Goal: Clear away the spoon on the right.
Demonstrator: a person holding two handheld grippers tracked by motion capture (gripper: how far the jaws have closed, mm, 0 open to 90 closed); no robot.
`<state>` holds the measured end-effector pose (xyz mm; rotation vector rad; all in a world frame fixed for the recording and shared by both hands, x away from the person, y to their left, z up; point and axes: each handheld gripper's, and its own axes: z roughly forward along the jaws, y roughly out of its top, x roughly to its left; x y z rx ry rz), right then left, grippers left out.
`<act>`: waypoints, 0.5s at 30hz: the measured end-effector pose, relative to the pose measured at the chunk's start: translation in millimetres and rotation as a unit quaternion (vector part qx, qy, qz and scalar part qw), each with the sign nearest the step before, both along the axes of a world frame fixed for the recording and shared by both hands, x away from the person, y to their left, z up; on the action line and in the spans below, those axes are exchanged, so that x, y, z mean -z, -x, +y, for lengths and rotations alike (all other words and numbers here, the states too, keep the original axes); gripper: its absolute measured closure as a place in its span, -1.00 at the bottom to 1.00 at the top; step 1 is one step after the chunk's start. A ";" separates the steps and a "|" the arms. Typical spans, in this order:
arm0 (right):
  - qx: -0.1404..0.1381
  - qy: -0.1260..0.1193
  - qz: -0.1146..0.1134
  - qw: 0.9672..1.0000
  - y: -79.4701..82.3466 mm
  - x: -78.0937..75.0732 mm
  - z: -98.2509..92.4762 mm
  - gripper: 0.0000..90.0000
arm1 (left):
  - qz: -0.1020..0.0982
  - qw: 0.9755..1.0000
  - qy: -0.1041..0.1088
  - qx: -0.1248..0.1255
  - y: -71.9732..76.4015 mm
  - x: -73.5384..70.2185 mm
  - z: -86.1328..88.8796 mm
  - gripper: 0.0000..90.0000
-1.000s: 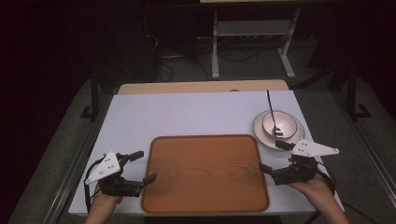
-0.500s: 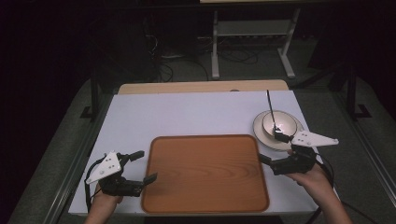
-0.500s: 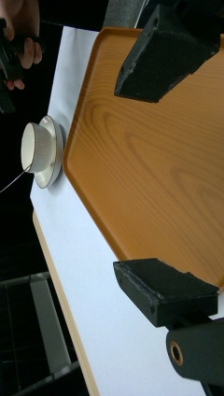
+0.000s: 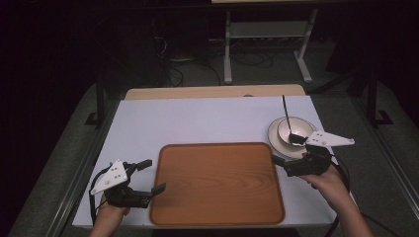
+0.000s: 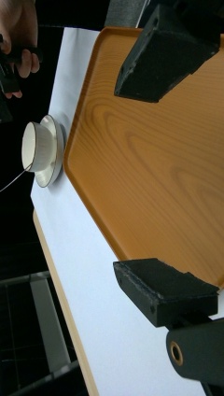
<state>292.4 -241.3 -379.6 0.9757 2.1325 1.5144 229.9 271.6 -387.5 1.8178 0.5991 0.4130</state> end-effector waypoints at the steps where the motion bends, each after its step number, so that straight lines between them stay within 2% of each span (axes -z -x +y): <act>1: 0.000 0.000 0.001 1.000 -1.5 0.2 0.1 -1.00 | 0.001 1.000 0.001 -0.001 -0.3 0.1 0.3 -0.70; 15: 0.009 0.000 0.003 1.000 -21.5 -5.4 -4.1 -1.00 | 0.001 1.000 -0.002 0.001 -0.5 0.3 -0.5 -0.70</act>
